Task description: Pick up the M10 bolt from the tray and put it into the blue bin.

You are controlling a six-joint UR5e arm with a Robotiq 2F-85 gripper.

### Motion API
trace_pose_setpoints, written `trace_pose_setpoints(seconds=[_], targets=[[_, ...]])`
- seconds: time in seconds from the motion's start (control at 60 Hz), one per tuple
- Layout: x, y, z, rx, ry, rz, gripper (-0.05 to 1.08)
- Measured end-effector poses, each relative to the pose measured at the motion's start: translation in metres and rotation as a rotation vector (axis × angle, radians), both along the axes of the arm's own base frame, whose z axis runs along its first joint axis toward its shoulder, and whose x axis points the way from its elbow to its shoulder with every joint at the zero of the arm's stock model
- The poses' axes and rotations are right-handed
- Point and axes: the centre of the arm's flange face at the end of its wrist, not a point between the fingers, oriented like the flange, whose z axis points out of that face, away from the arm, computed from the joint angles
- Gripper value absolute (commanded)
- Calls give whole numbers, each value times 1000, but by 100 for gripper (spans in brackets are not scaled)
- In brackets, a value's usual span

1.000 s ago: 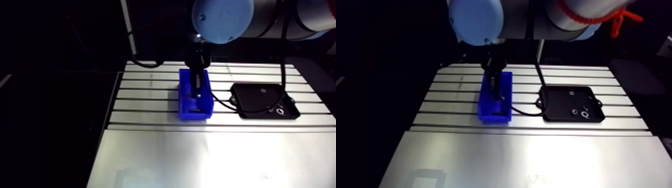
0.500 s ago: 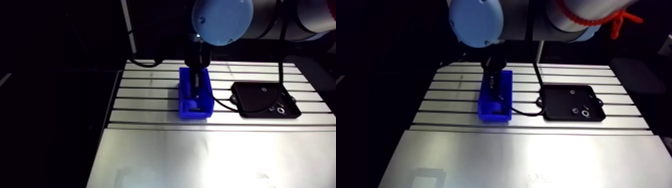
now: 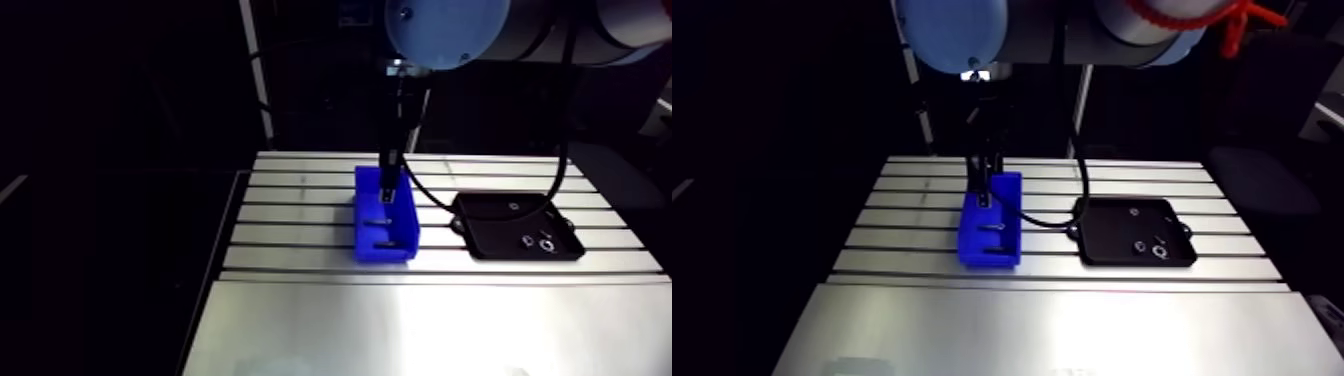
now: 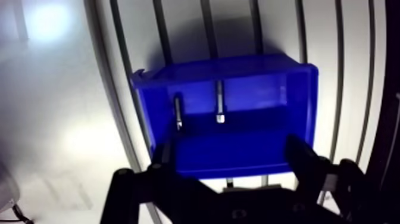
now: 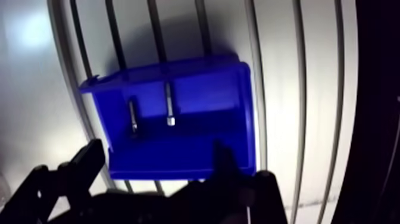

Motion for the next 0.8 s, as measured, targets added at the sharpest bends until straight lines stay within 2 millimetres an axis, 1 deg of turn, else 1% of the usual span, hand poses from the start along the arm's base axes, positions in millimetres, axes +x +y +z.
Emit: trace_pose_setpoints(seconds=[0.233, 0.417, 0.617, 0.8], targets=[[3, 6, 44, 0, 1, -26, 1], [4, 15, 81, 7, 10, -111, 1], [4, 27, 117, 23, 34, -275, 1], [5, 42, 149, 39, 59, -477, 1]])
